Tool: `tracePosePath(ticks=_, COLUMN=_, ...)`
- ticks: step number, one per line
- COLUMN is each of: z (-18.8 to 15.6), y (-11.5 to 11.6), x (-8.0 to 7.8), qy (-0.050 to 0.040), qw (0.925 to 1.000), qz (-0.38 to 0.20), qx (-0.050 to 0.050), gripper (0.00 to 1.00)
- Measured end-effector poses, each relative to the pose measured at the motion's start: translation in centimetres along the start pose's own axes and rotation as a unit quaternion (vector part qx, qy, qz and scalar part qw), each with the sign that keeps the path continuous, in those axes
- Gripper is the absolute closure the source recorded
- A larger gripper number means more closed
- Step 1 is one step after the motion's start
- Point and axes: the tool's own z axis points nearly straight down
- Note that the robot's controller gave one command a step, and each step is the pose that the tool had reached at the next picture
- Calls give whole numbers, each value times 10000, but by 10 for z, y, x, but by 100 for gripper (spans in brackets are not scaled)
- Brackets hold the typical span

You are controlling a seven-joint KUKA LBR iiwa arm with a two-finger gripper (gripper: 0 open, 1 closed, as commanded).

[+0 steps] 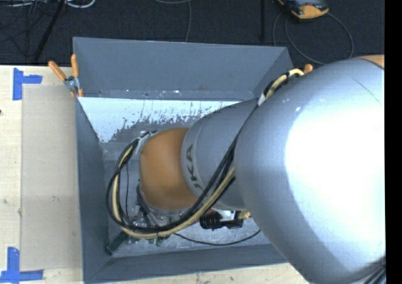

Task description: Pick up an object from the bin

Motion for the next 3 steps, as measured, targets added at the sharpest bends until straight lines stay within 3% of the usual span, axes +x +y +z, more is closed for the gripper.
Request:
tracePosePath(ticks=1, z=-8, y=-5, x=-1, qy=49, qw=9997, qz=253, qx=26, gripper=100)
tracePosePath(ticks=3, z=-97, y=9, x=2, qy=33, qw=9998, qz=192, qx=13, gripper=100)
